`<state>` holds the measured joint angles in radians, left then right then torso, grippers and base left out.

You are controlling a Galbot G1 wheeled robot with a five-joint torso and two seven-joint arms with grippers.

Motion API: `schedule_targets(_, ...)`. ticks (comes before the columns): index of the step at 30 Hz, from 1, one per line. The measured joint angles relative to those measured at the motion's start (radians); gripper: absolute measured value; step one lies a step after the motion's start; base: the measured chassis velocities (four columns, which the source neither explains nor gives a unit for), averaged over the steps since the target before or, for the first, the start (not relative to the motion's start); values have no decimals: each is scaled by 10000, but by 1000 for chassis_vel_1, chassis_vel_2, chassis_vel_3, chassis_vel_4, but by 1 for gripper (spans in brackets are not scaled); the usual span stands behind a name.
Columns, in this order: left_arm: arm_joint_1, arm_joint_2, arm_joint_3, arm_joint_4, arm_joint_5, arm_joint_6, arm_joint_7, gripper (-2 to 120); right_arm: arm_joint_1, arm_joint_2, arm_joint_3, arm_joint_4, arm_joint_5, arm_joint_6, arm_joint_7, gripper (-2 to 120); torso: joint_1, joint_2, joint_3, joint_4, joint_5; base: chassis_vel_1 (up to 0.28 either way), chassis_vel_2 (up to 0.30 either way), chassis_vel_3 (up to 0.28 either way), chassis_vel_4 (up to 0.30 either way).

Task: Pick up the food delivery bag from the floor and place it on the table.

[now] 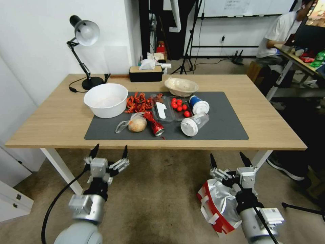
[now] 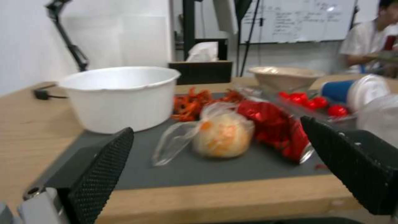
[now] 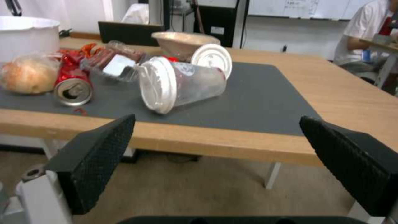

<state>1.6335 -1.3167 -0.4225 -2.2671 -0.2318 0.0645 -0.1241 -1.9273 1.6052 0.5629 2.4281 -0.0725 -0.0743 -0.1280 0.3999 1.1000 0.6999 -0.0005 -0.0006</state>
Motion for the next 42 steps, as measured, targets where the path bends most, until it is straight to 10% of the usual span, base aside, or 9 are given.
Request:
schedule_targets(9, -1626, 1804, 1255, 331, -2335, 612, -1211, 100, -70, 25, 72, 122, -35, -42, -113, 100, 2, -1, 1, -1, 4, 0, 0, 0, 0)
schedule_targets(42, 45, 1895, 1113, -239, -2692, -300, -2315, 100, 222, 37, 252, 17, 356, 401, -187, 100, 0, 0, 1, 4, 5, 0, 0, 0, 0)
